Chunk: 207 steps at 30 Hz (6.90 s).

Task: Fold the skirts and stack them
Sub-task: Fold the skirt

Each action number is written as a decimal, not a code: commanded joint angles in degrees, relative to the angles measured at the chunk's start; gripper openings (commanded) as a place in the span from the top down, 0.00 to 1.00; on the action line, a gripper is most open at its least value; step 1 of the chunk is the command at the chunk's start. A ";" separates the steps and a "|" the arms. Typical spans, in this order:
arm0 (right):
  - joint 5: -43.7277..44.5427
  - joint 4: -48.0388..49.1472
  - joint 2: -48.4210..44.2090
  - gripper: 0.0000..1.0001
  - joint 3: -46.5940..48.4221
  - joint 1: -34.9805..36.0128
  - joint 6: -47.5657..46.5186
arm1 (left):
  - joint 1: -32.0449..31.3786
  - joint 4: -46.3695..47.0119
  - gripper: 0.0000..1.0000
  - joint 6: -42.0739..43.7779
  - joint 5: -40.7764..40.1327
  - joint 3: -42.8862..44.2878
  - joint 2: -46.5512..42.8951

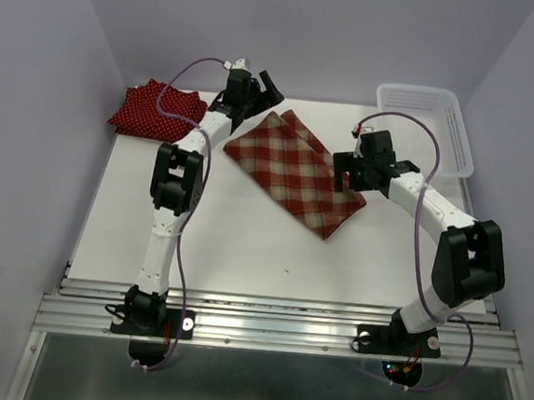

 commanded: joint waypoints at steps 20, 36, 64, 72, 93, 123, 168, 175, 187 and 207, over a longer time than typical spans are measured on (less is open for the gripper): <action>-14.85 7.68 9.10 0.00 -4.62 10.43 2.76 | -2.65 -7.52 0.01 6.88 6.01 -33.39 -17.11; -32.86 -2.69 -15.23 0.00 -19.22 15.27 3.72 | -4.85 -19.36 0.01 0.46 -5.67 -74.82 -57.51; -2.81 -1.29 -9.19 0.08 -13.25 9.47 11.02 | 1.66 -23.26 0.33 6.35 -20.89 -42.29 -31.88; 0.97 -0.50 -7.34 0.25 -14.92 8.94 11.02 | 1.74 -22.12 1.00 6.61 -19.14 -44.13 -31.97; 1.42 -6.82 -20.95 0.99 -15.62 8.94 10.23 | 1.30 -23.00 1.00 3.27 -19.31 -51.16 -51.56; 7.21 5.22 -0.74 0.73 -12.64 2.79 9.18 | 0.95 -21.40 0.67 12.59 -21.59 -12.06 -13.17; -12.82 12.60 -13.93 0.26 -32.77 2.79 37.65 | 4.82 -5.68 0.43 22.87 0.02 -58.98 -33.99; -12.92 12.78 -9.45 0.63 -31.44 2.79 38.09 | 4.82 -5.07 0.48 22.17 1.87 -60.21 -34.69; 1.49 -4.61 -13.58 0.87 -17.04 2.79 27.82 | 1.40 -5.42 0.60 15.23 3.72 -66.09 -37.85; -9.56 -31.44 -2.95 0.99 17.68 4.27 19.72 | -9.33 -0.85 0.65 1.60 -0.33 -69.79 -44.28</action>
